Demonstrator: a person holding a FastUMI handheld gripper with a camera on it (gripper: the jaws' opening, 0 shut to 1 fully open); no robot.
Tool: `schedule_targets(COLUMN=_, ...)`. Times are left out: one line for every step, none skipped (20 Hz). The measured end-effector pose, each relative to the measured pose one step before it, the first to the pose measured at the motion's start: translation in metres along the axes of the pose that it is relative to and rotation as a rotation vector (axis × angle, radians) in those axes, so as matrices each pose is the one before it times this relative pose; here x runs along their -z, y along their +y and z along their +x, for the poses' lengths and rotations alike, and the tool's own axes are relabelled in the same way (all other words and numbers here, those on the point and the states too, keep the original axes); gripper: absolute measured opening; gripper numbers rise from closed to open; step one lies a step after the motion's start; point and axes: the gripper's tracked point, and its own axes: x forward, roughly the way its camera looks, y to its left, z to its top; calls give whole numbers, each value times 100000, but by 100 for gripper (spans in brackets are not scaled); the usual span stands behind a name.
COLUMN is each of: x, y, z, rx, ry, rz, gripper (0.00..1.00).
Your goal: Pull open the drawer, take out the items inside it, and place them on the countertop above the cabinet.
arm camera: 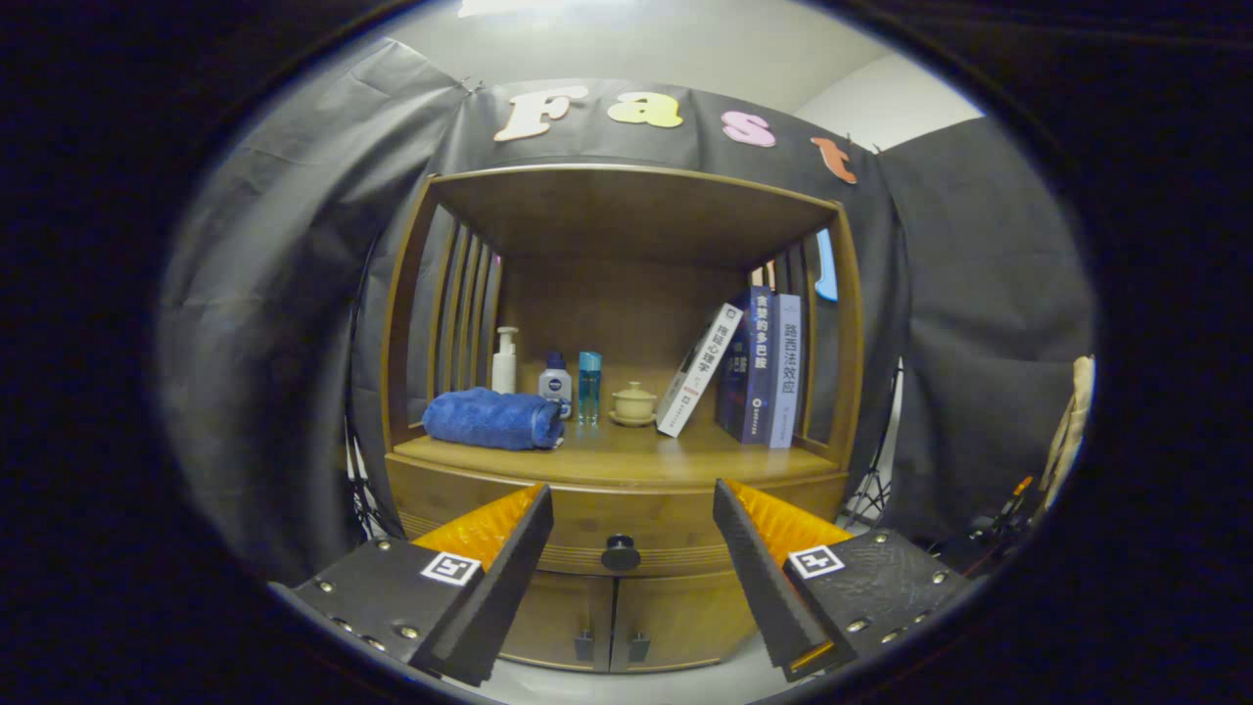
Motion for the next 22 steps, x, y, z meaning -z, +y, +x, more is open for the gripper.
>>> schedule_targets(x=-209, y=321, z=761, rx=-612, ry=-2000, rz=-1103, gripper=99)
schedule_targets(x=458, y=98, z=777, rx=-413, ry=18, rz=-1111, gripper=98)
schedule_targets(x=838, y=236, z=876, rx=-350, ry=1217, rz=470, gripper=99)
schedule_targets(x=1374, y=177, z=885, rx=9, ry=2907, rz=1021, gripper=99)
schedule_targets(x=1525, y=153, z=768, rx=-172, ry=4180, rz=2148, gripper=98)
schedule_targets(x=1807, y=-146, z=975, rx=1015, ry=4697, rz=1314, gripper=99)
schedule_targets(x=1336, y=-167, z=857, rx=148, ry=3719, rz=361, gripper=98)
schedule_targets(x=873, y=315, z=1014, rx=-910, ry=1351, rz=990, gripper=98)
schedule_targets(x=532, y=557, z=609, rx=-2173, ry=319, rz=760, gripper=99)
schedule_targets(x=606, y=479, z=696, rx=-1953, ry=255, rz=963, gripper=99)
schedule_targets(x=885, y=365, z=660, rx=-1396, ry=1800, rz=799, gripper=98)
schedule_targets(x=1071, y=49, z=470, rx=-140, ry=1617, rz=-342, gripper=98)
schedule_targets(x=420, y=-115, z=398, rx=548, ry=-664, rz=-2720, gripper=98)
schedule_targets(x=35, y=-228, z=374, rx=959, ry=-2490, rz=-2890, gripper=99)
schedule_targets(x=-49, y=92, z=338, rx=-400, ry=-3168, rz=-2080, gripper=98)
schedule_targets(x=513, y=207, z=414, rx=-668, ry=-191, rz=-1503, gripper=98)
schedule_targets(x=926, y=-141, z=103, rx=1076, ry=1970, rz=530, gripper=98)
schedule_targets(x=1134, y=-528, z=96, rx=1538, ry=2975, rz=689, gripper=98)
schedule_targets(x=455, y=-859, z=-68, rx=3426, ry=732, rz=2546, gripper=97)
schedule_targets(x=-465, y=-509, z=-113, rx=998, ry=-2575, rz=3184, gripper=97)
schedule_targets(x=-845, y=-148, z=-100, rx=1365, ry=-4487, rz=1969, gripper=96)
schedule_targets(x=-921, y=-292, z=34, rx=564, ry=-4644, rz=-50, gripper=96)
